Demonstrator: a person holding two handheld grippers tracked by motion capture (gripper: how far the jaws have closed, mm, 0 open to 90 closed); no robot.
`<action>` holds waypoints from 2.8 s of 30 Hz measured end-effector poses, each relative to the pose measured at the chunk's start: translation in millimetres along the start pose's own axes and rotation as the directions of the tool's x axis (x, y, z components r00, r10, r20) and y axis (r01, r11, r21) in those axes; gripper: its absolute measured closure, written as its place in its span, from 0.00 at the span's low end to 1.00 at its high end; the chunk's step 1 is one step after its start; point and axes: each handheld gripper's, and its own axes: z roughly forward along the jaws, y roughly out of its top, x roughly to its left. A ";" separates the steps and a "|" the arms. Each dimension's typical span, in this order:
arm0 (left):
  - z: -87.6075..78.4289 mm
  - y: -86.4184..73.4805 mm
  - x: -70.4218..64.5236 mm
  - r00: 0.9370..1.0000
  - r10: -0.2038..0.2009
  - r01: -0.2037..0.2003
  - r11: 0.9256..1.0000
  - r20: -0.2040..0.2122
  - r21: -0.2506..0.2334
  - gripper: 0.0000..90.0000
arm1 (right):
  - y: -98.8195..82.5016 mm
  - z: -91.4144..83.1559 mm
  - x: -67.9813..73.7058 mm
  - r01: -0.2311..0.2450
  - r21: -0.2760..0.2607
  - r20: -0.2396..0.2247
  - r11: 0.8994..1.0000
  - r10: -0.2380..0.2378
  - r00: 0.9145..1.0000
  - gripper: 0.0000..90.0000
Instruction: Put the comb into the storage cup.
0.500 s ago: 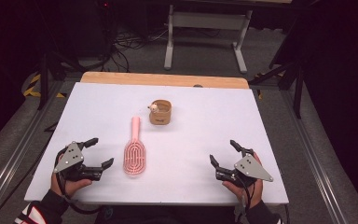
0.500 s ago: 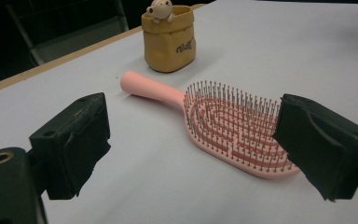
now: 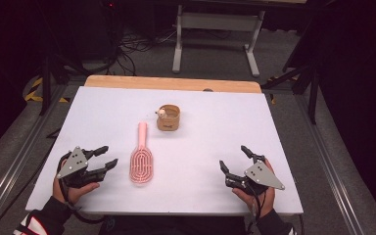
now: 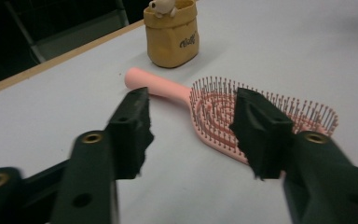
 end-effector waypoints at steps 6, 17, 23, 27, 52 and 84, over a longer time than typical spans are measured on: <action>17.8 16.6 14.1 0.999 0.012 -0.013 1.000 0.052 0.028 0.93 | -3.5 4.6 -0.8 -0.005 0.020 -0.001 1.000 0.005 1.000 0.19; 78.6 48.2 23.3 0.989 0.045 -0.061 0.992 0.142 0.109 1.00 | -5.5 6.0 -4.8 -0.022 0.032 0.024 0.999 0.021 0.999 0.20; 119.9 58.8 25.4 0.985 0.049 -0.083 0.975 0.164 0.207 1.00 | -8.6 8.7 -5.1 -0.021 0.053 0.014 0.998 0.020 1.000 0.20; 146.2 64.1 25.2 0.980 0.094 -0.142 0.948 0.177 0.284 1.00 | -11.5 11.4 -3.6 -0.022 0.069 0.005 0.997 0.022 1.000 0.20; 156.1 42.4 62.2 0.994 0.093 -0.110 0.826 0.059 0.554 1.00 | -18.4 18.5 -4.2 -0.022 0.128 -0.032 0.992 0.027 0.999 0.20; 33.5 -9.8 49.6 0.998 0.022 0.018 0.834 -0.066 0.551 0.98 | -21.6 20.6 -9.5 -0.020 0.146 -0.032 0.989 0.025 0.999 0.19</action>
